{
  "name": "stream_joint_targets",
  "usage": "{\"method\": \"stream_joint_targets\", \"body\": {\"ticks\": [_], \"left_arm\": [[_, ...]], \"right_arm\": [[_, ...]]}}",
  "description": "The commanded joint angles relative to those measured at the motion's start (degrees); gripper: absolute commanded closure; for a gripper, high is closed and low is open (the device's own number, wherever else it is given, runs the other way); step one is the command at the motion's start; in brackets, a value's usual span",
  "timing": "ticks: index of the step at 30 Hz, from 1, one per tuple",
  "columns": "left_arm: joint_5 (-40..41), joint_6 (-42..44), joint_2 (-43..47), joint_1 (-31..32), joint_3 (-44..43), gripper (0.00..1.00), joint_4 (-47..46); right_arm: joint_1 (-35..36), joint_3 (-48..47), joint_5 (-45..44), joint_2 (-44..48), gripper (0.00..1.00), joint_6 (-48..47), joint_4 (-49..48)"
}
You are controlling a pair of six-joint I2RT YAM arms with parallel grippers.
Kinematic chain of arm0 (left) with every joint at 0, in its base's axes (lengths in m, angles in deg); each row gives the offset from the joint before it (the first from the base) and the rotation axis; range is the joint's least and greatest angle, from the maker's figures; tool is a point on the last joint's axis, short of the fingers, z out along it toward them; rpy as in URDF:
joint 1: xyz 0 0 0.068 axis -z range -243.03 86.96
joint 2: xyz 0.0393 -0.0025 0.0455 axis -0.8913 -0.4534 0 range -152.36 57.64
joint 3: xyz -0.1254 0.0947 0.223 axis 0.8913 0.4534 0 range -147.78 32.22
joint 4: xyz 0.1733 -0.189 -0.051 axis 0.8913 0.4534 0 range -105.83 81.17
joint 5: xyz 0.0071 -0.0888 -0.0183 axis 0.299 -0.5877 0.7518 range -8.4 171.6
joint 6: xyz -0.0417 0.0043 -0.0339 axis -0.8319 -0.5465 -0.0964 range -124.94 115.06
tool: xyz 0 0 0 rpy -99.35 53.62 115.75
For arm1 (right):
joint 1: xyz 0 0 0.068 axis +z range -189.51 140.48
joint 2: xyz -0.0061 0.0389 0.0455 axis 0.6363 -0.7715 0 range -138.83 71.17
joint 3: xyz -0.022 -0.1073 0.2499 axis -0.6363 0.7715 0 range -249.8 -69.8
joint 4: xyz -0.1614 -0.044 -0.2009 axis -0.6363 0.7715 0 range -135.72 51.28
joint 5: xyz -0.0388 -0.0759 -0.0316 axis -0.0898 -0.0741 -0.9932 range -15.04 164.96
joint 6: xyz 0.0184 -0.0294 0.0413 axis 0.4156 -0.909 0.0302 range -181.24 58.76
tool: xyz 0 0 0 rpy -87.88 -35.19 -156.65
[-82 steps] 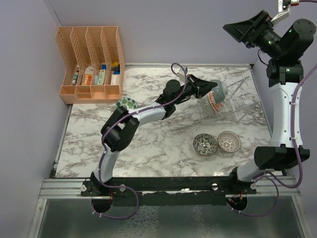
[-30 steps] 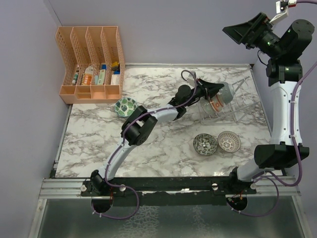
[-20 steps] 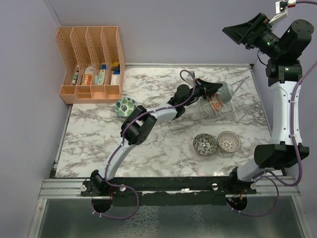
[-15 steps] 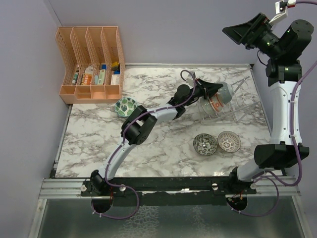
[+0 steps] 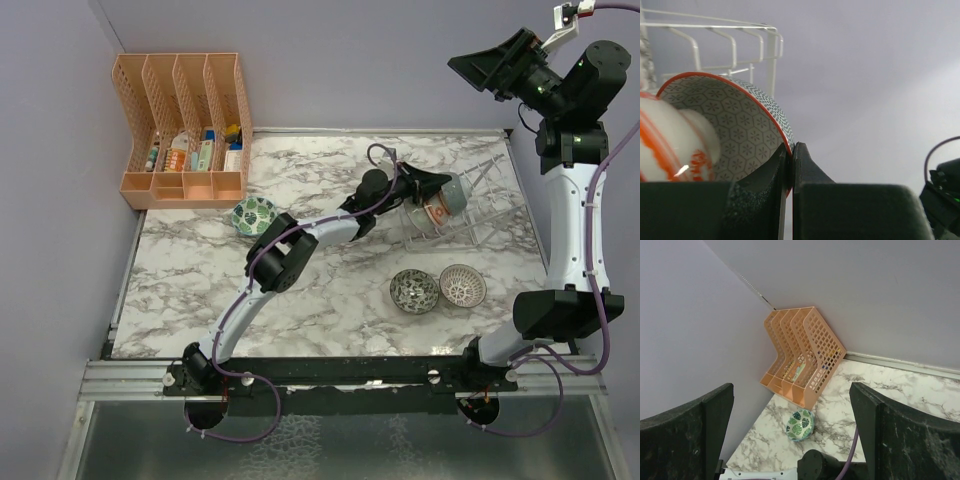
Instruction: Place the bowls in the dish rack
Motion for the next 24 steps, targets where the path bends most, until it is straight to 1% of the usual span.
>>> {"method": "stream_joint_targets", "body": {"ticks": [1,7,10,15,20,22,24], "left_arm": [[-1.7,2.5,2.1,-0.3,-1.5,0.97,4.4],[-2.0,2.4,1.9,-0.8,-2.1,0.95,5.4],[-3.2,4.0,2.0,-0.9,-3.7,0.89,8.7],[-4.0,5.9,3.4,-1.1,-4.0,0.89,13.6],[-4.1,6.9,5.1,-1.2,-2.7,0.79,16.3],[-4.1,7.0,5.5,-1.3,-2.3,0.74,16.7],[-4.3,7.2,5.6,-1.2,-2.0,0.71,16.9]], "right_arm": [[-0.5,0.4,1.2,-0.5,0.00,-0.8,-1.4],[-0.5,0.4,1.2,-0.8,0.00,-0.7,-1.7],[-0.5,0.4,1.3,-1.0,0.00,-0.6,-1.8],[-0.5,0.5,1.4,-1.3,0.00,-0.4,-2.0],[-0.5,0.4,1.5,-1.4,0.00,-0.4,-2.3],[-0.5,0.2,1.5,-1.7,0.00,-0.3,-2.3],[-0.5,0.1,1.6,-1.9,0.00,-0.4,-2.4]]}}
